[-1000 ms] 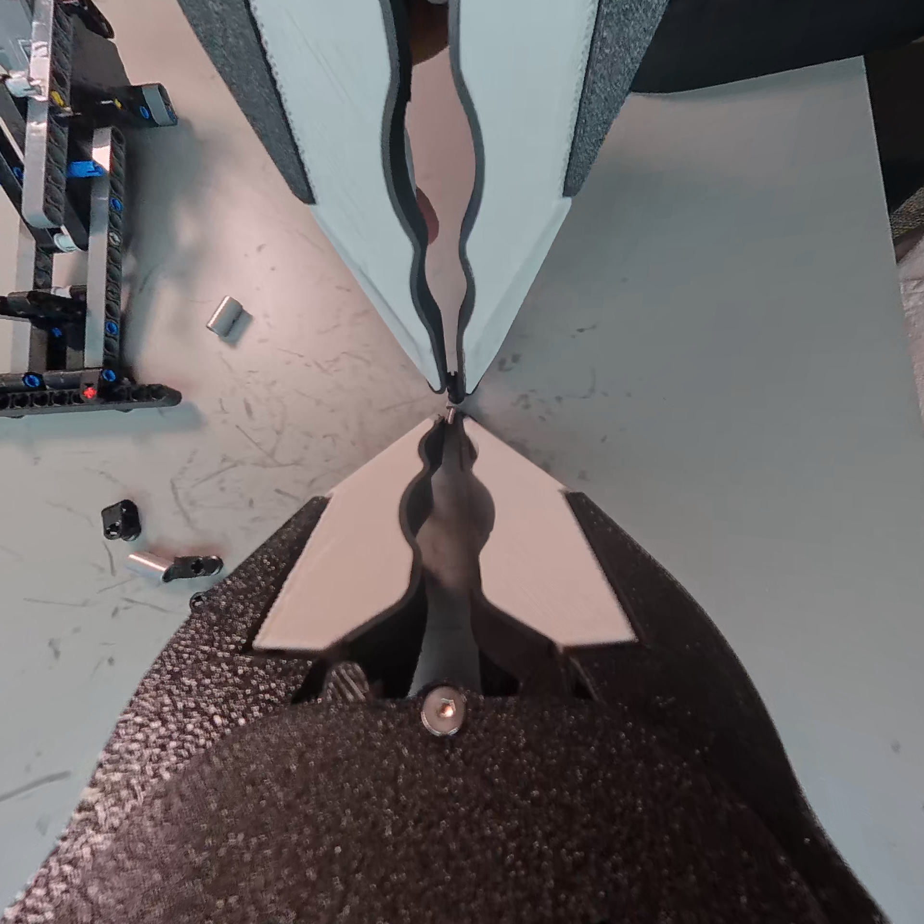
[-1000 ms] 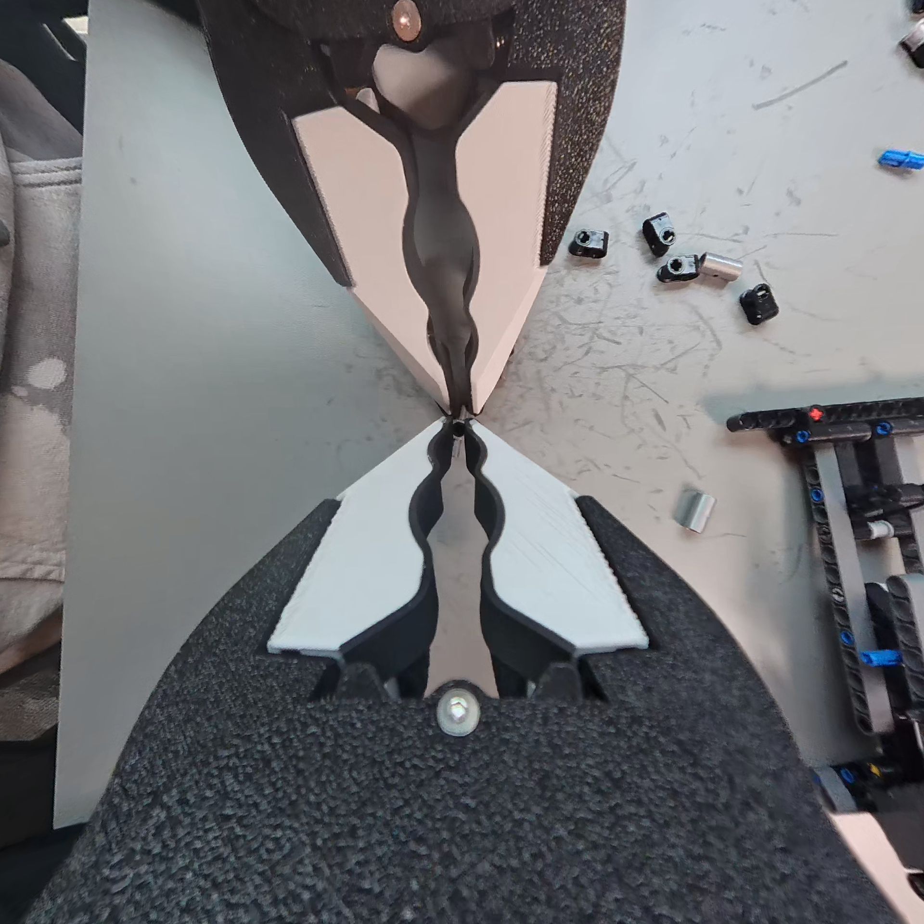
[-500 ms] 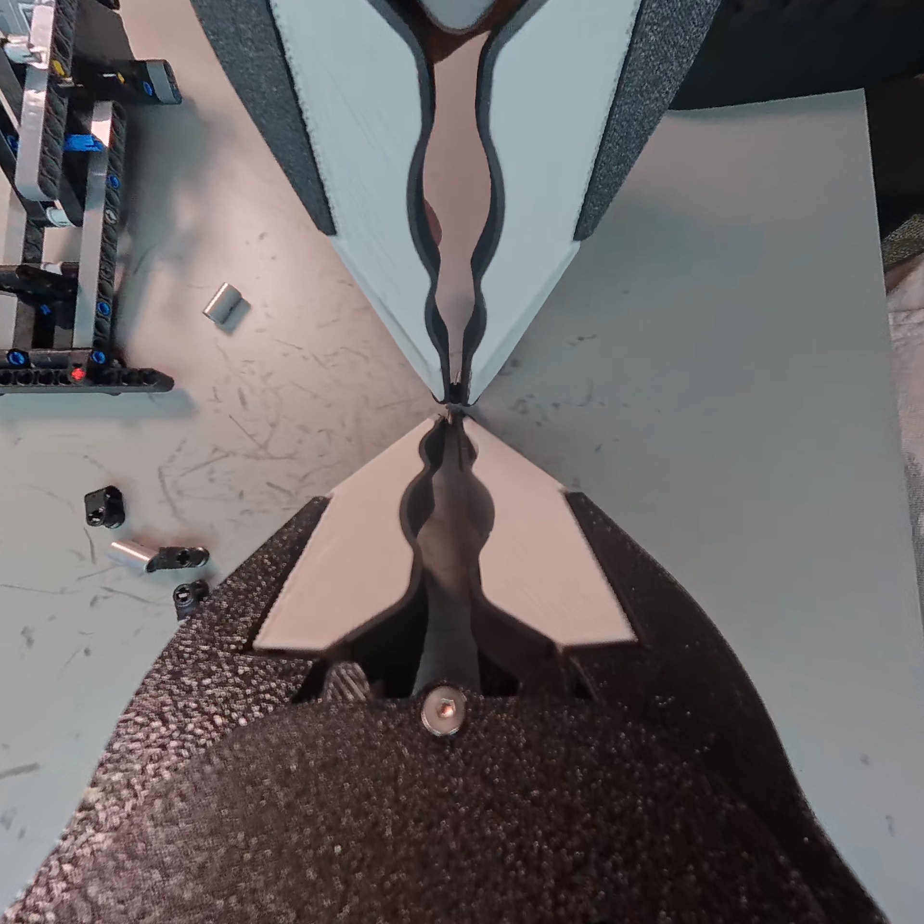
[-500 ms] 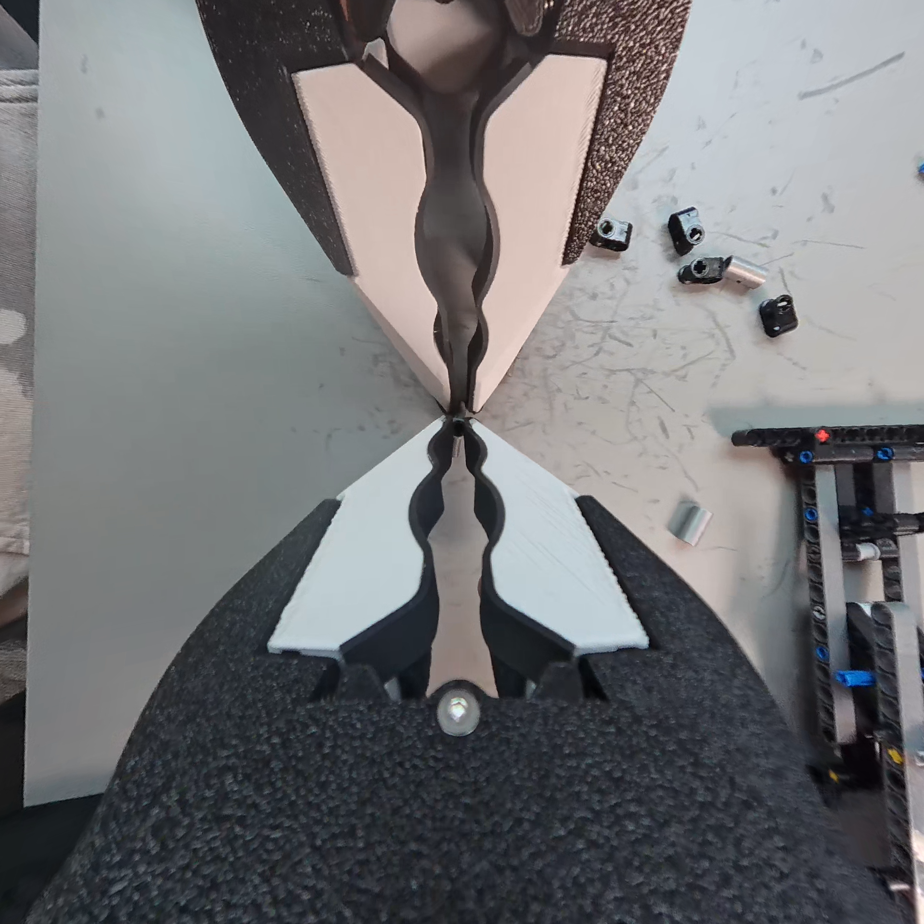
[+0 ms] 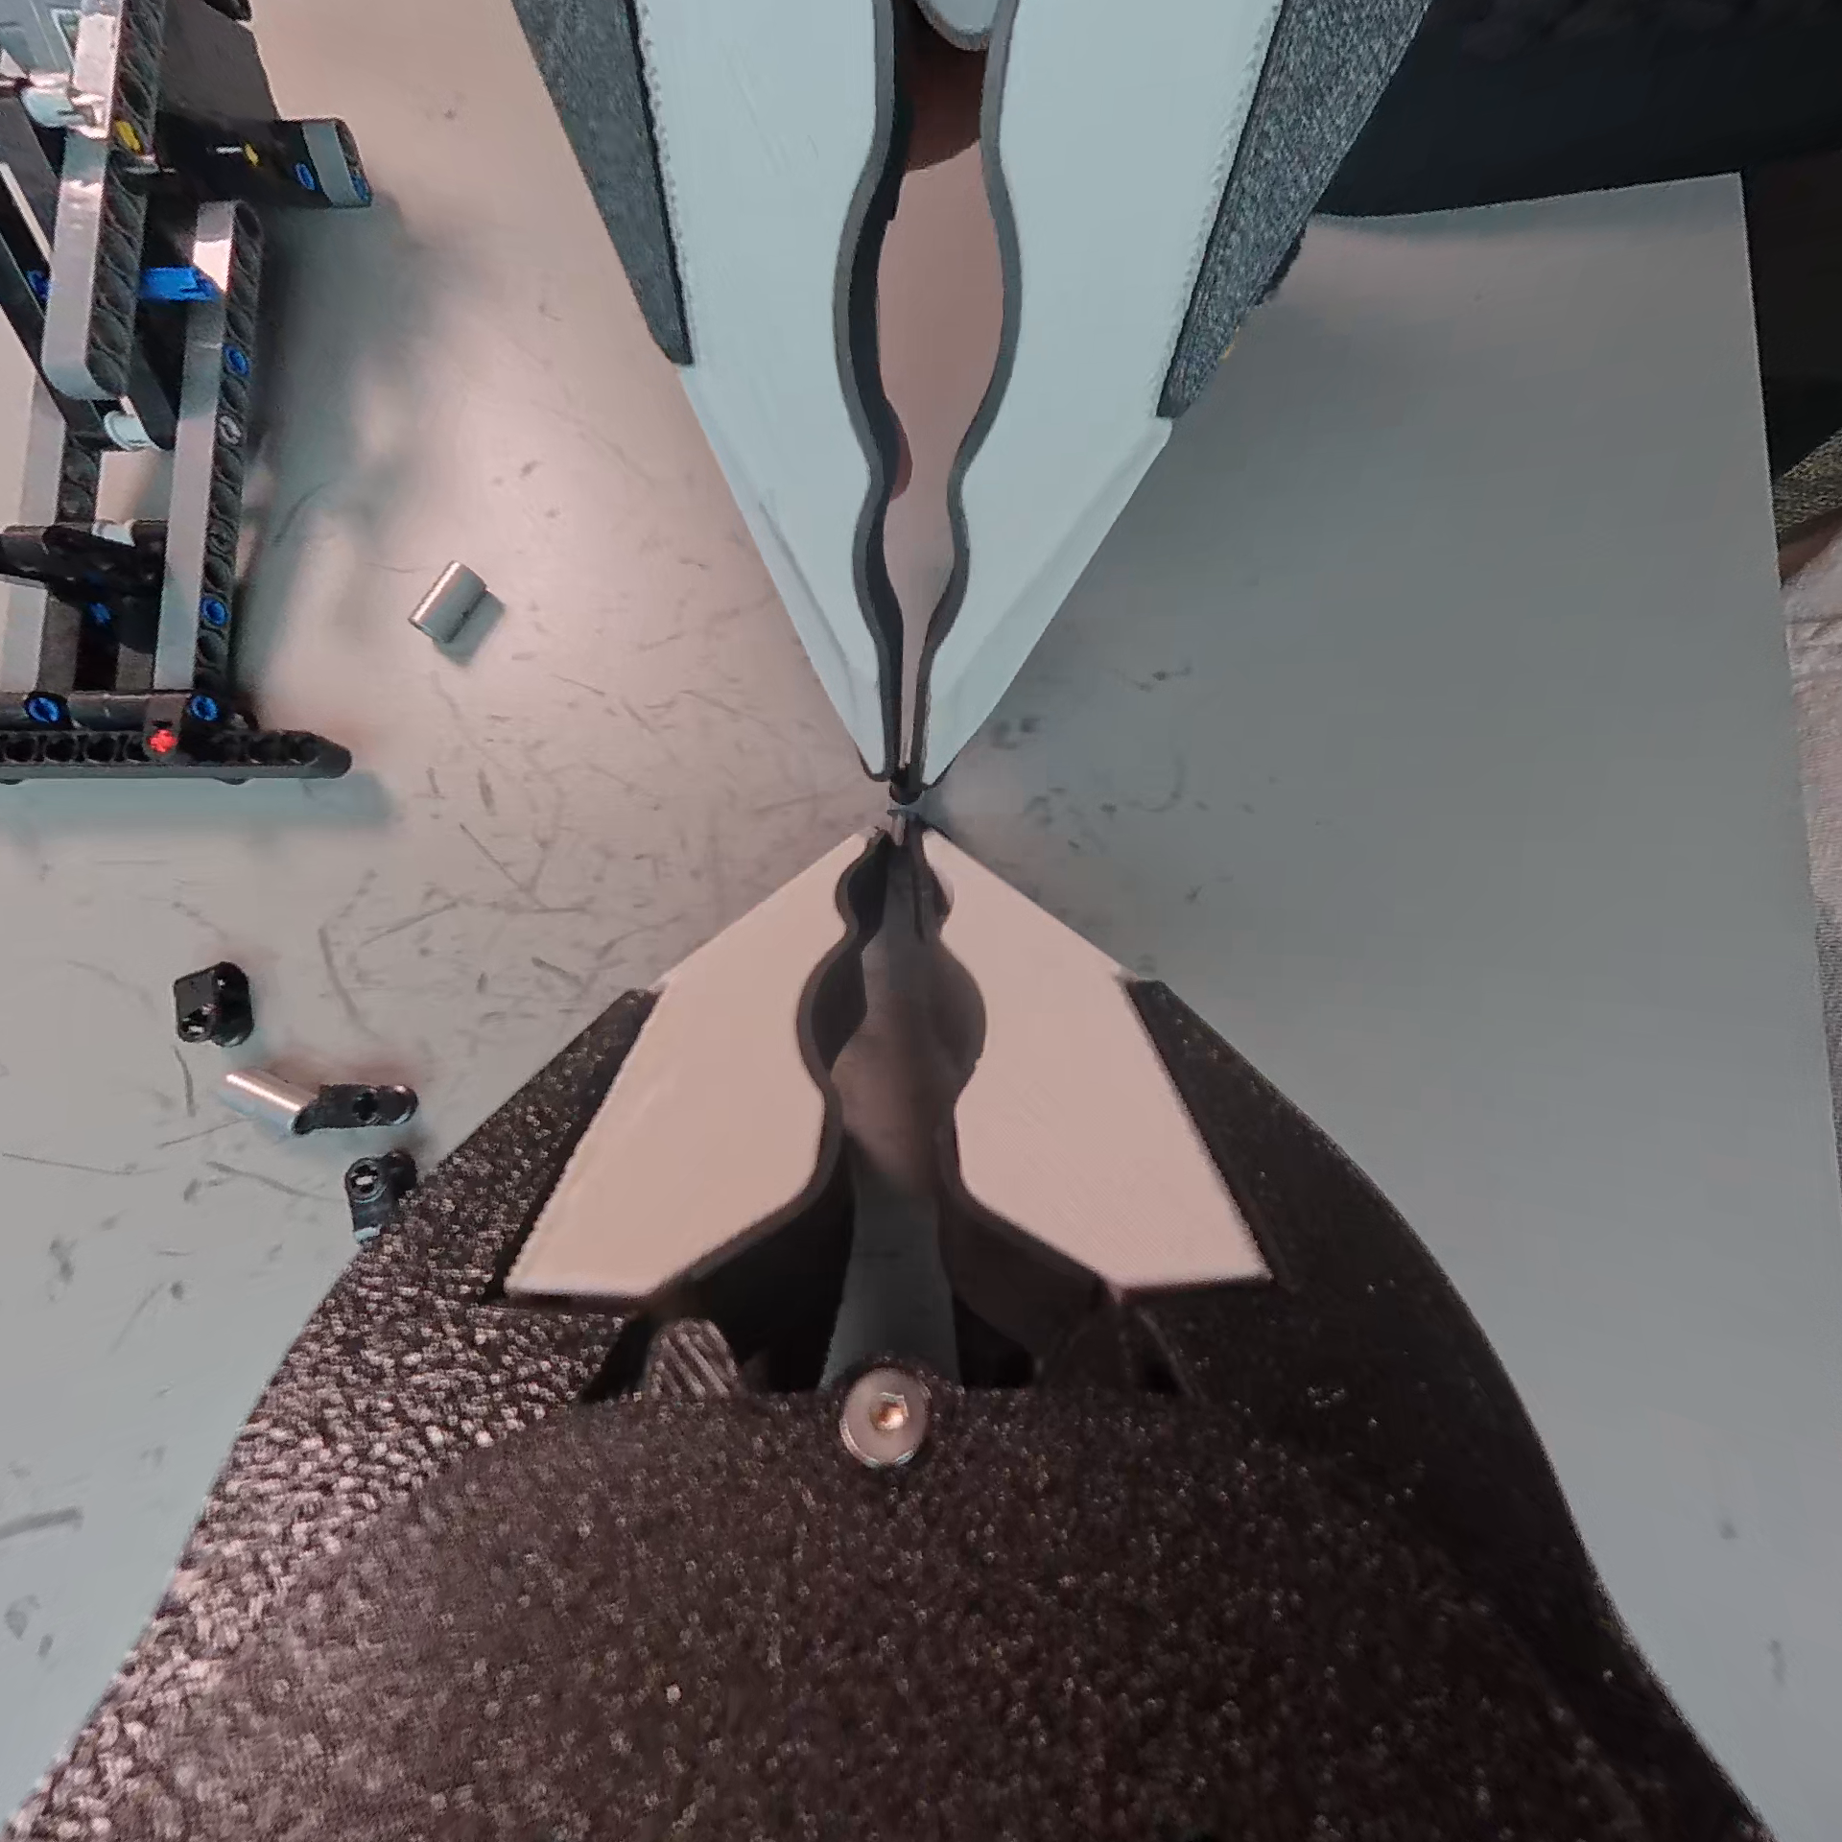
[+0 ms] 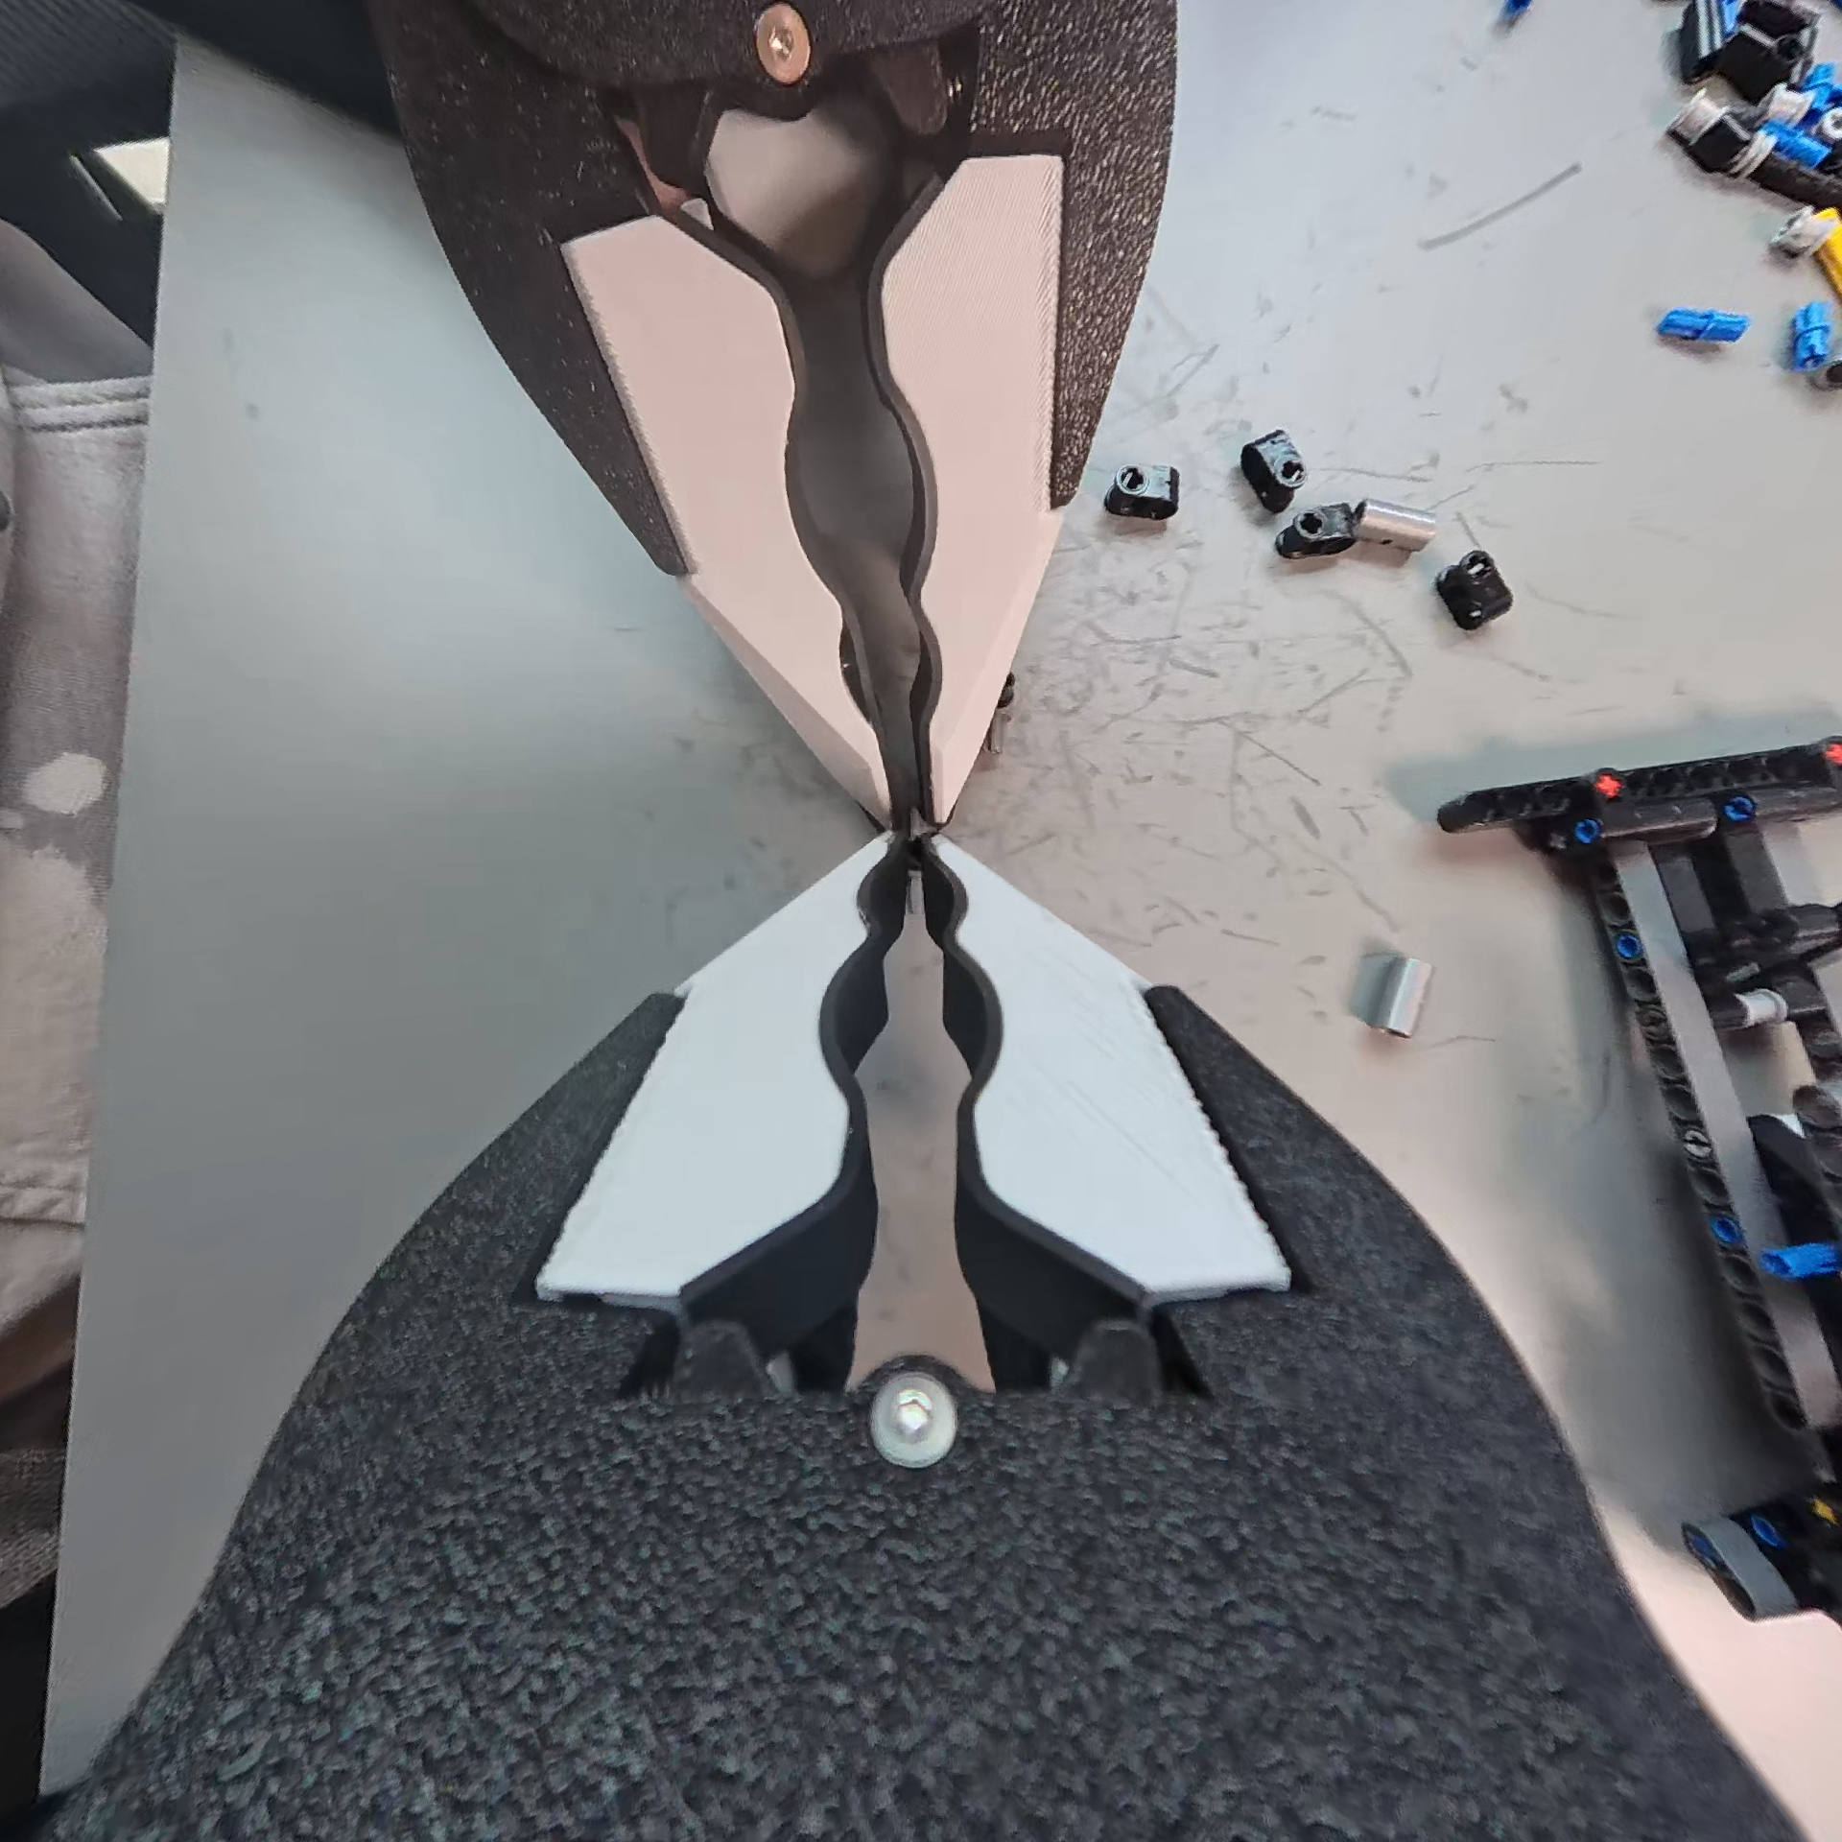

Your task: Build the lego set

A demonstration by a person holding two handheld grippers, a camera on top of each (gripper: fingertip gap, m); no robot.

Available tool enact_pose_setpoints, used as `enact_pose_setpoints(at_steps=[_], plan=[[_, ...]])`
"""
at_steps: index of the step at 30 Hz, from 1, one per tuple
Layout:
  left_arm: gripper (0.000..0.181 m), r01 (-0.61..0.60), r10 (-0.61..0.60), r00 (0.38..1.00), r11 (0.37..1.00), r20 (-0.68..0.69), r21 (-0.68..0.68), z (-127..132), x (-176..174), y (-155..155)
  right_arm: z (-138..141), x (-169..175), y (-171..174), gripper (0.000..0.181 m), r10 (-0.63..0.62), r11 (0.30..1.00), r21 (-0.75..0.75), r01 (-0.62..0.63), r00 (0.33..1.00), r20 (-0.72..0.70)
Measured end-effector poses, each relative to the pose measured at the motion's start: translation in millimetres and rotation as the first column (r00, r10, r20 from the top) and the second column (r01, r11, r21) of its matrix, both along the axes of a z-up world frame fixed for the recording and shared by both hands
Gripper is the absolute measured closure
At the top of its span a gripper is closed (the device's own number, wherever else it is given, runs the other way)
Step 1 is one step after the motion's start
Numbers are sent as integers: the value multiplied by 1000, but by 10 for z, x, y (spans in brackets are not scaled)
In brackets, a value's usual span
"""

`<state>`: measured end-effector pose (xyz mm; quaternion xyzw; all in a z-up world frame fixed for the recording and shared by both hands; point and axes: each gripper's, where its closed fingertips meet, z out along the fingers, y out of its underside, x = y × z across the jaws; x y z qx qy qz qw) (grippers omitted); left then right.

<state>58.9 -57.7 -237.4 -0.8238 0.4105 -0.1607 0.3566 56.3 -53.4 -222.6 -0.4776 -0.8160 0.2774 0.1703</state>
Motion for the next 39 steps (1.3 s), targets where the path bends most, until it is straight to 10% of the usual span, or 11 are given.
enact_pose_setpoints(at_steps=[39], plan=[[167,-42,40,999,998,28,49,97,-77,55,-142,9,107,177,97,995,13,-97,995,12]])
